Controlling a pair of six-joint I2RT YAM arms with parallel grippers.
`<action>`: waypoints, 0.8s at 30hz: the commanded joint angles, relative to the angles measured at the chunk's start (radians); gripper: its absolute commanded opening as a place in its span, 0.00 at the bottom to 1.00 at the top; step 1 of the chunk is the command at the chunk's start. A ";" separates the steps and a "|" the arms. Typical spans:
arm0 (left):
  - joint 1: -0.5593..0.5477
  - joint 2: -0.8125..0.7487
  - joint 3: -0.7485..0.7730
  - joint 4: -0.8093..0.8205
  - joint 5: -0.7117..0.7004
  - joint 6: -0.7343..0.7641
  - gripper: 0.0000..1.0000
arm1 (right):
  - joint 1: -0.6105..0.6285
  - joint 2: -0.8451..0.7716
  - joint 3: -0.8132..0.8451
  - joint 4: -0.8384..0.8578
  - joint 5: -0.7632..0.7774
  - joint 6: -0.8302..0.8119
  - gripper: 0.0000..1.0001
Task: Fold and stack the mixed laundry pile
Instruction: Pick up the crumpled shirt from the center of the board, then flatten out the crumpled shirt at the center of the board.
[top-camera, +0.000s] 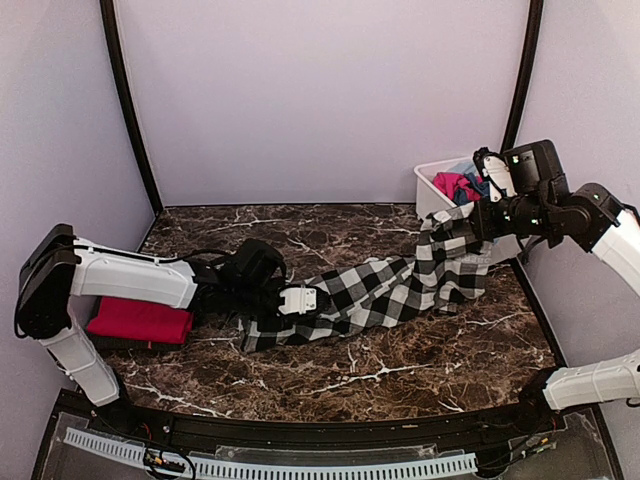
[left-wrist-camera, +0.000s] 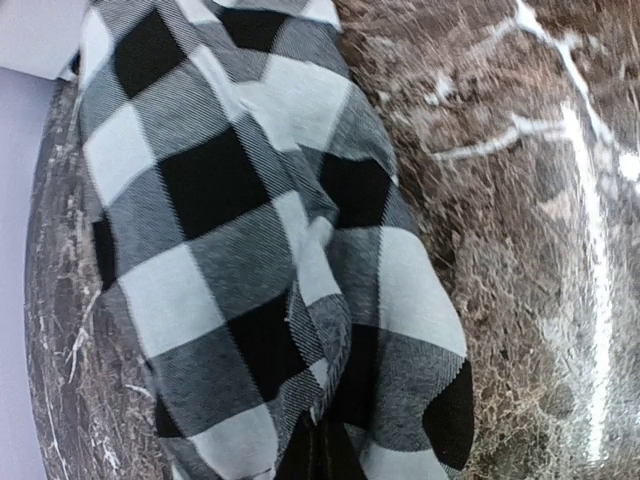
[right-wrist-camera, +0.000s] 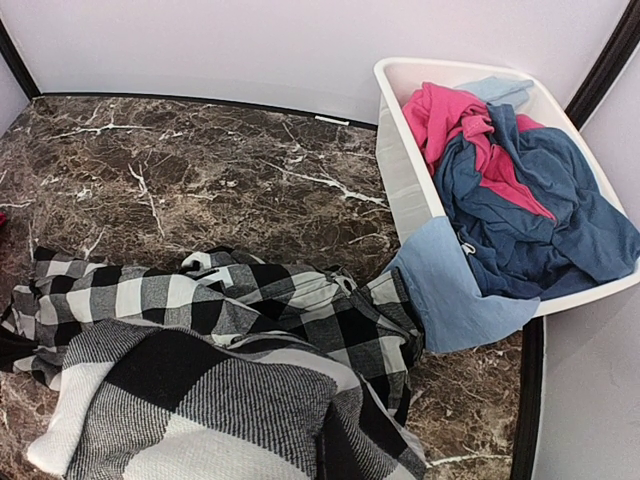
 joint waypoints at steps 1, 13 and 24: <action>0.030 -0.186 -0.011 0.095 0.005 -0.154 0.00 | -0.006 0.005 0.071 0.044 -0.013 -0.029 0.00; 0.145 -0.543 0.087 0.137 -0.252 -0.410 0.00 | -0.006 0.160 0.478 0.053 -0.030 -0.164 0.00; 0.145 -0.696 0.352 -0.039 -0.231 -0.512 0.00 | -0.005 0.211 0.913 -0.021 -0.126 -0.250 0.00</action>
